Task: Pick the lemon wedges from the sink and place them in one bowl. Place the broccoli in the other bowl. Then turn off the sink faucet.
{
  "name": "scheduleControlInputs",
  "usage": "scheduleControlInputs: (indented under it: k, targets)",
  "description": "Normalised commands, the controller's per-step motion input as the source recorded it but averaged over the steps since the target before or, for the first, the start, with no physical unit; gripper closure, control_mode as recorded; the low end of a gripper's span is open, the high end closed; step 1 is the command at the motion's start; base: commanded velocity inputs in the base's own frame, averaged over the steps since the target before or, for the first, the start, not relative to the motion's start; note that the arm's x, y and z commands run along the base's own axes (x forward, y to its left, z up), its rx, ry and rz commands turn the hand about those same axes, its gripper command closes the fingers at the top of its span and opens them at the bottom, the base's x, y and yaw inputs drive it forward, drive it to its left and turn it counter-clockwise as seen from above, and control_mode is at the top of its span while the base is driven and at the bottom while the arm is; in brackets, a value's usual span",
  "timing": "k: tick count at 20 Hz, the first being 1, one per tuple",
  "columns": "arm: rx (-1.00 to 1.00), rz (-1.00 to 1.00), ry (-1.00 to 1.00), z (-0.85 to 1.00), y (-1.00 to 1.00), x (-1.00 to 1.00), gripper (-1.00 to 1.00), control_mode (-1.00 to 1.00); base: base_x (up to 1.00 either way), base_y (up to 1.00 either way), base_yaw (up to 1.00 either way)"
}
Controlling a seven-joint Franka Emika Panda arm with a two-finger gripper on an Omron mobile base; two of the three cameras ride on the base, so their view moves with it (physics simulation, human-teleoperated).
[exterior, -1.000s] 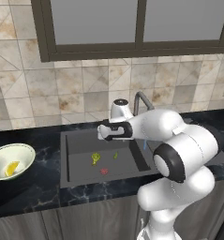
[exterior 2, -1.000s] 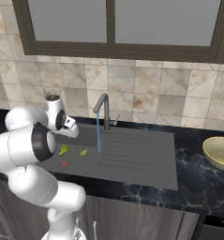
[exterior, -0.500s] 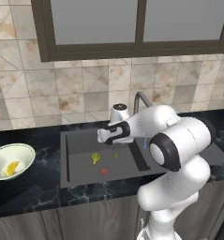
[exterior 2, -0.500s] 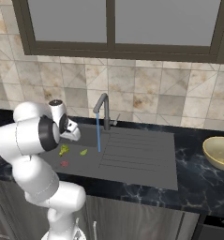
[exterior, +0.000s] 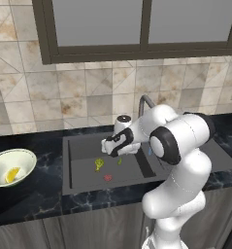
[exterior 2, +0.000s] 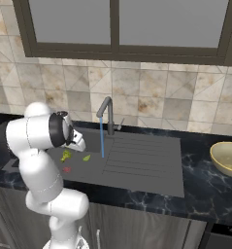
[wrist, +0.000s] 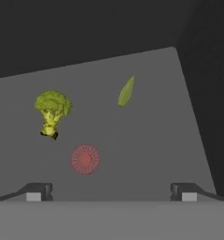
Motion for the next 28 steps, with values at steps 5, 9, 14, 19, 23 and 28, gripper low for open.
scheduleControlInputs:
  k: [5,9,14,19,23,28]
  targets:
    - [0.0,-0.04,0.0,-0.32,-0.13,0.19,-1.0,-1.0,0.0,0.0,0.0]
    - [0.0,-0.04,-0.02,-0.28,-0.08,0.22,-1.0,-1.0,0.0,0.0,0.0]
    - [0.0,-0.03,-0.01,-0.25,-0.01,0.34,-1.0,-1.0,0.0,0.0,0.0]
    - [0.0,-0.03,0.0,-0.22,-0.06,0.33,-1.0,-1.0,0.0,0.0,0.0]
    - [0.0,-0.03,-0.01,-0.22,-0.08,0.33,-1.0,-1.0,0.0,0.0,0.0]
    - [0.0,-0.03,-0.02,-0.25,-0.06,0.31,-1.0,-1.0,0.0,0.0,0.0]
